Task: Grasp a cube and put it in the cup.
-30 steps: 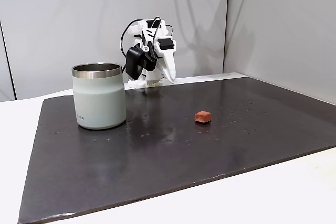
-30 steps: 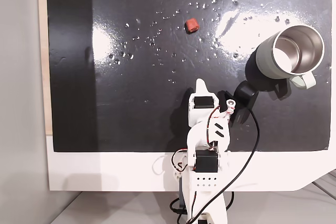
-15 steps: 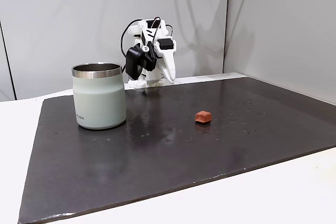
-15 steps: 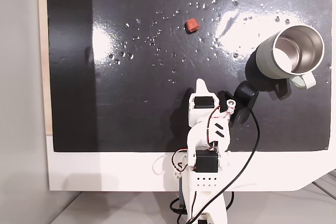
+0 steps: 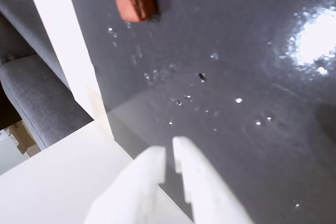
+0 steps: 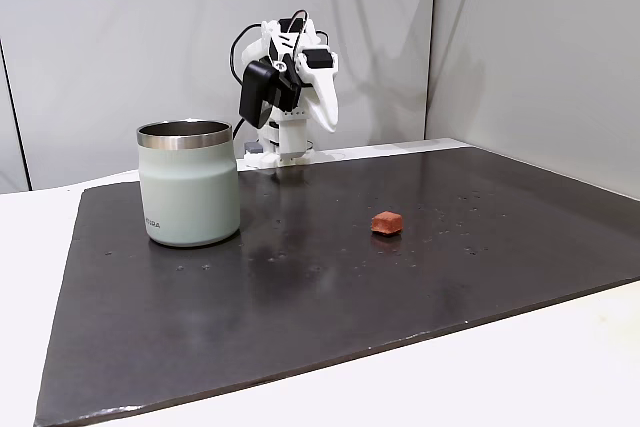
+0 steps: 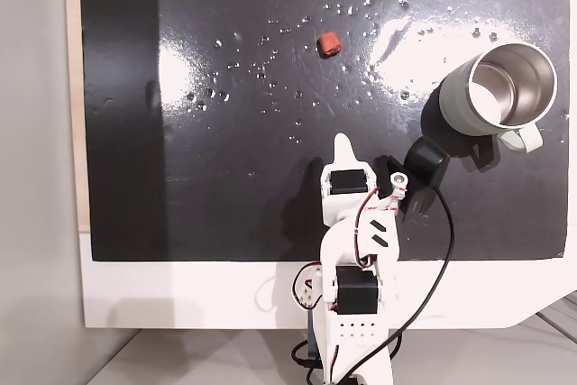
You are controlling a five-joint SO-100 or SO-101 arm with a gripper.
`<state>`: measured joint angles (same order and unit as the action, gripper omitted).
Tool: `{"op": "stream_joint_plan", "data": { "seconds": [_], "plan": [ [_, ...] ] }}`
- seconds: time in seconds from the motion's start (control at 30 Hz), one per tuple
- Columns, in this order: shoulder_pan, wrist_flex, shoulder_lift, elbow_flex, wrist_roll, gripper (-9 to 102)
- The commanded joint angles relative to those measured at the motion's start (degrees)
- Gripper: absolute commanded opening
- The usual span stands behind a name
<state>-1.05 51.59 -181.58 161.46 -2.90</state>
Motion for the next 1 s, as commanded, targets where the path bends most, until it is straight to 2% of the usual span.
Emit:
{"op": "stream_joint_plan", "data": {
  "seconds": [0.0, 0.6, 0.97],
  "plan": [
    [0.18, 0.88, 1.32, -7.12, -1.67, 0],
    [-1.85, 1.49, 34.54, -37.71, -3.16, 0],
    [-3.78, 3.08, 51.42, -49.83, -5.19, 0]
  ]
}}
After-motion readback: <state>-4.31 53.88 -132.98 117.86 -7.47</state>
